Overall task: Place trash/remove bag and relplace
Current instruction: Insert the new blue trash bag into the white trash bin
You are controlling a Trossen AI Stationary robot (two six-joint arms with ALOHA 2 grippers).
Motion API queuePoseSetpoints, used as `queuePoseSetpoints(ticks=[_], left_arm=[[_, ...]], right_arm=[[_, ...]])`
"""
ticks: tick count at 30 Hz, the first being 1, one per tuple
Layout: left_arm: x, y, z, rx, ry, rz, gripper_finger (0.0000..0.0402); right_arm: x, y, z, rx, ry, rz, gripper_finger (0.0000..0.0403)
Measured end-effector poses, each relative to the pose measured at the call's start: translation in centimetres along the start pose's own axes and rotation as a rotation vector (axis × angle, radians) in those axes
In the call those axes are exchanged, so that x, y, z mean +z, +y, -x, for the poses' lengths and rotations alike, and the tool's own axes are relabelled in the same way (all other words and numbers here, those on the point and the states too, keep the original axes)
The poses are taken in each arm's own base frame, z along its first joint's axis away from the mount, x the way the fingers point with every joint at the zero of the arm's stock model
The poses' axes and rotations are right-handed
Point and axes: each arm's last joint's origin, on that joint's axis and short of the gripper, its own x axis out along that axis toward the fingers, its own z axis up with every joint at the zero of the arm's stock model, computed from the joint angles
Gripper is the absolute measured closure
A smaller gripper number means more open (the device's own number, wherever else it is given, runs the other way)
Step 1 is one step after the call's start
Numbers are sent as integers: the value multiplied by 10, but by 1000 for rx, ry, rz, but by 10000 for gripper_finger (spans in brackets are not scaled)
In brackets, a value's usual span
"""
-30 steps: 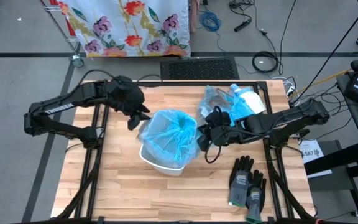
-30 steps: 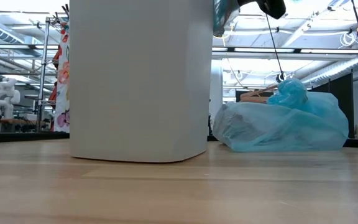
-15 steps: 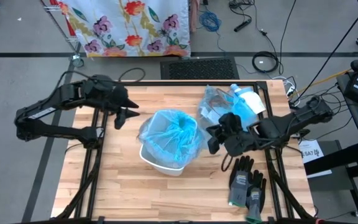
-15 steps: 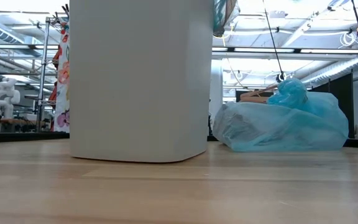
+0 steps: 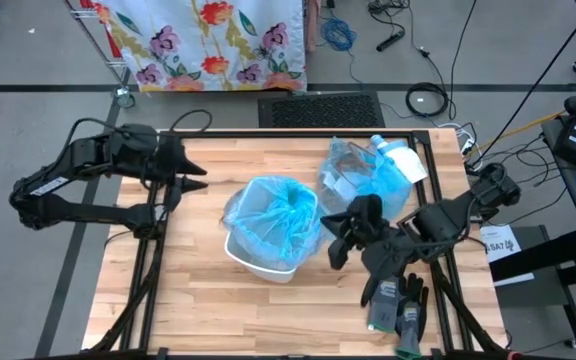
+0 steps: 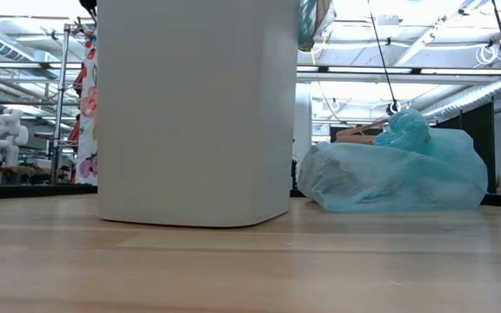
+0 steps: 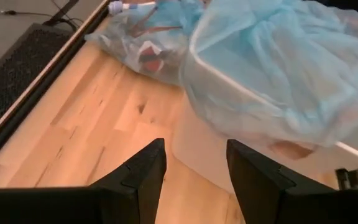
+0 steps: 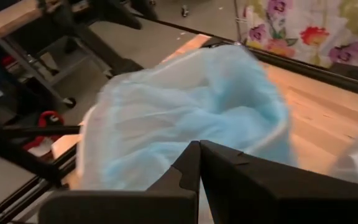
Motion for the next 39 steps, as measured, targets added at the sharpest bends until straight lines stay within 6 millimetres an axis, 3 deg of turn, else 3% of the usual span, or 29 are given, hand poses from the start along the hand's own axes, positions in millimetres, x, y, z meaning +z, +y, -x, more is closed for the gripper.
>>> queuePoseSetpoints(ticks=[8,15,23,29,39], left_arm=[[-2,-10,-2,-154,31,-43,229],[-1,-21,-9,-260,78,-82,229],[-5,-34,-9,-335,105,-92,229],[-4,-41,-14,-372,84,-92,229],[-8,-52,-23,-373,118,-96,229]], right_arm=[[-11,37,-12,31,16,-5,403],[-46,57,-42,11,82,-71,403],[-75,77,-51,53,62,-126,403],[-86,83,-54,58,49,-130,403],[-85,94,-55,135,12,-80,403]])
